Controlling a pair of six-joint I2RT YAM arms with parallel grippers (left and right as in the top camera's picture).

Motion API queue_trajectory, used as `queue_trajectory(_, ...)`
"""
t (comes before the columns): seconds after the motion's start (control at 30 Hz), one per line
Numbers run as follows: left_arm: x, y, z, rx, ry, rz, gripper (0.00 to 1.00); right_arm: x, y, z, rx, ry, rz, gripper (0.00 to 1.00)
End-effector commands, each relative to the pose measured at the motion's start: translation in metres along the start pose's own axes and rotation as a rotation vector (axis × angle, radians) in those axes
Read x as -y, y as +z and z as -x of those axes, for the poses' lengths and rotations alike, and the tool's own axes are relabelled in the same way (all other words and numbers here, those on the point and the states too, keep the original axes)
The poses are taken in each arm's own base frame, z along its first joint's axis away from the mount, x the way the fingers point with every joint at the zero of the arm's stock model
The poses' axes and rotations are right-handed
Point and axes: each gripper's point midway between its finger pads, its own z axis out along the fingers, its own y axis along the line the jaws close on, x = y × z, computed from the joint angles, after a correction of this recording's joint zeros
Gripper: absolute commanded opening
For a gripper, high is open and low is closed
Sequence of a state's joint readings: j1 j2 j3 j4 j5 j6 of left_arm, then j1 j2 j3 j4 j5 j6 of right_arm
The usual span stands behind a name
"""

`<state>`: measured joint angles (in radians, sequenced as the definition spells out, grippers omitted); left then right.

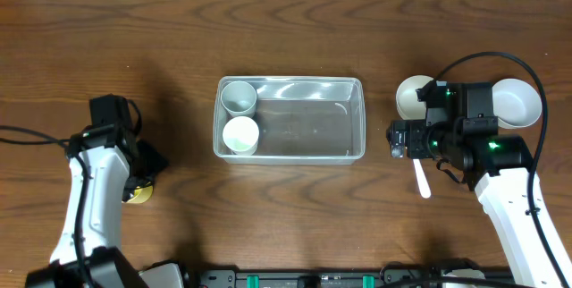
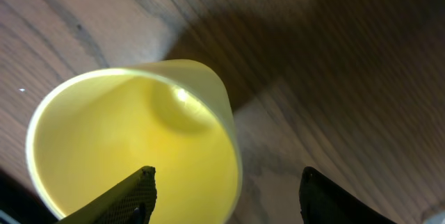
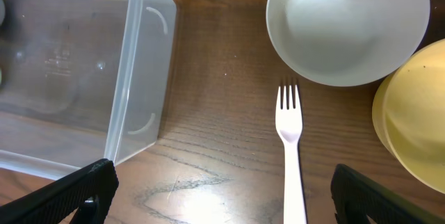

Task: Pack container
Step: 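Move the left gripper to the yellow cup and grasp it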

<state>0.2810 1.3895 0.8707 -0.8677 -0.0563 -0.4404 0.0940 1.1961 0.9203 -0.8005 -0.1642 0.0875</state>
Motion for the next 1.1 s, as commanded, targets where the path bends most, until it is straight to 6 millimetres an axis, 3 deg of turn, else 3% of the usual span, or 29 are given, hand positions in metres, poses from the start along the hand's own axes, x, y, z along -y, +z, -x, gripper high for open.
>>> queue_trajectory(0.0, -0.0035, 0.0099, -0.0031, -0.034, 0.012, 0.028, 0.67, -0.0016, -0.0031, 0.0044, 0.009, -0.003, 0.000, 0.99)
queue_trajectory(0.2, -0.0039, 0.0167, -0.0050, -0.059, 0.023, 0.041, 0.65, -0.0016, -0.0031, 0.0045, 0.010, -0.003, 0.000, 0.99)
queue_trajectory(0.43, -0.0038, 0.0168, -0.0051, -0.060, 0.023, 0.042, 0.34, -0.0015, -0.0031, 0.0045, 0.010, -0.003, 0.000, 0.99)
queue_trajectory(0.77, -0.0037, 0.0165, -0.0049, -0.058, 0.023, 0.041, 0.19, -0.0015, -0.0031, 0.0047, 0.010, -0.004, 0.000, 0.99)
queue_trajectory(0.93, -0.0039, 0.0162, -0.0051, -0.059, 0.023, 0.041, 0.06, -0.0015, -0.0031, 0.0046, 0.010, -0.004, 0.000, 0.99)
queue_trajectory(1.07, -0.0028, 0.0123, -0.0024, -0.047, 0.029, 0.034, 0.06, -0.0015, -0.0031, 0.0047, 0.010, -0.004, 0.000, 0.99)
